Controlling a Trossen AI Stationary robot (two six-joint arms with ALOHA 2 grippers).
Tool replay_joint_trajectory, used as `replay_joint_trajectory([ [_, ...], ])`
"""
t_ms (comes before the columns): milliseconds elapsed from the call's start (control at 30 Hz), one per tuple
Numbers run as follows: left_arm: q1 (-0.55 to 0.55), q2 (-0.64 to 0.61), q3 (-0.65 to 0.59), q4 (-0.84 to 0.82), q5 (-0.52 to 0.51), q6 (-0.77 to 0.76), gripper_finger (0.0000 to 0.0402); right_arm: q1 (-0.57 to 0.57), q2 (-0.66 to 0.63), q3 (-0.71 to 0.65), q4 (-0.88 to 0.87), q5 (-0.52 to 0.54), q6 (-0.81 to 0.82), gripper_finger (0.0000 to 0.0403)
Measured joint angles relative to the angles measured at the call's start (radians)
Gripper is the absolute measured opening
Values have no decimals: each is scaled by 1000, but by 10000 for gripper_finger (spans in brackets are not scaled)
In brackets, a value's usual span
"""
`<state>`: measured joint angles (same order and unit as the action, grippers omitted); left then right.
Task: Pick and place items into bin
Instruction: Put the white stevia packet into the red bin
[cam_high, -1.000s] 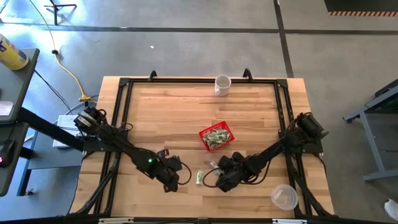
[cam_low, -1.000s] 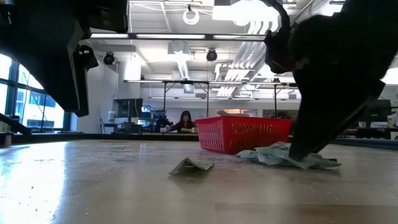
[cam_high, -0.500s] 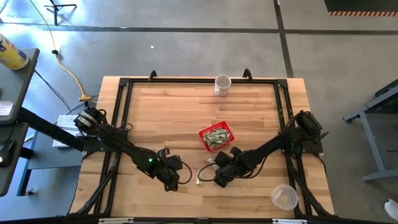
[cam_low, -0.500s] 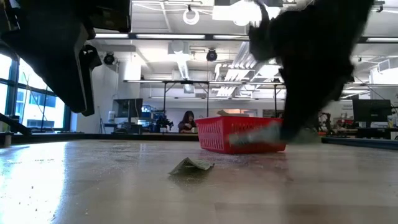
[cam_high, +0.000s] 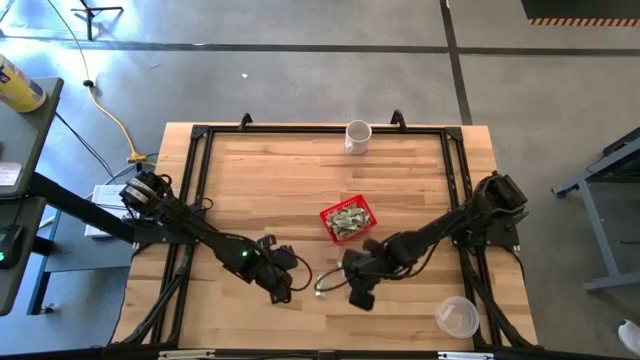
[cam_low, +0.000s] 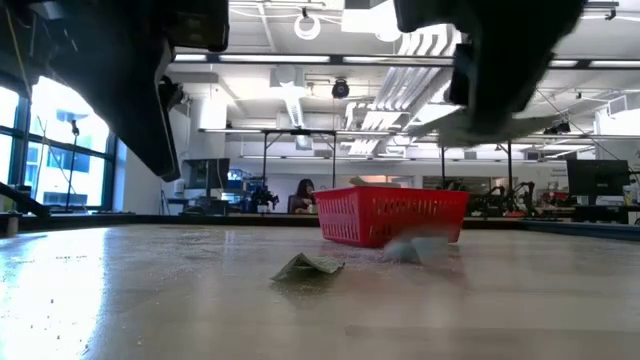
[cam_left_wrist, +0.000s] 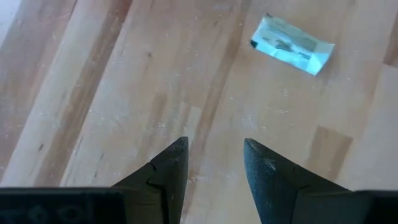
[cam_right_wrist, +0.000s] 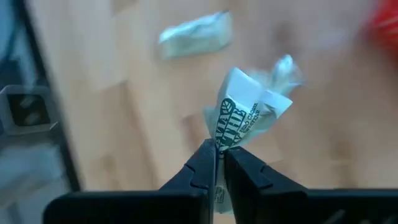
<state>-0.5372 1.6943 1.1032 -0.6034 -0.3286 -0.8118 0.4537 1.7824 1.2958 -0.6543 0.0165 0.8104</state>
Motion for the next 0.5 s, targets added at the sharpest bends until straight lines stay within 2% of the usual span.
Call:
replay_joint_trajectory([
  [100,1,0,0,6,0,0,188,15,17,-19,31,-60,2,63],
  [267,1,0,1,4,0,-5,188,25,12,-20,-21,-5,79,145],
  [367,0,0,1,5,0,-5,188,34,9,-20,-21,36,50,184],
  [500,1,0,1,4,0,-5,188,54,17,-20,-23,35,-6,228],
])
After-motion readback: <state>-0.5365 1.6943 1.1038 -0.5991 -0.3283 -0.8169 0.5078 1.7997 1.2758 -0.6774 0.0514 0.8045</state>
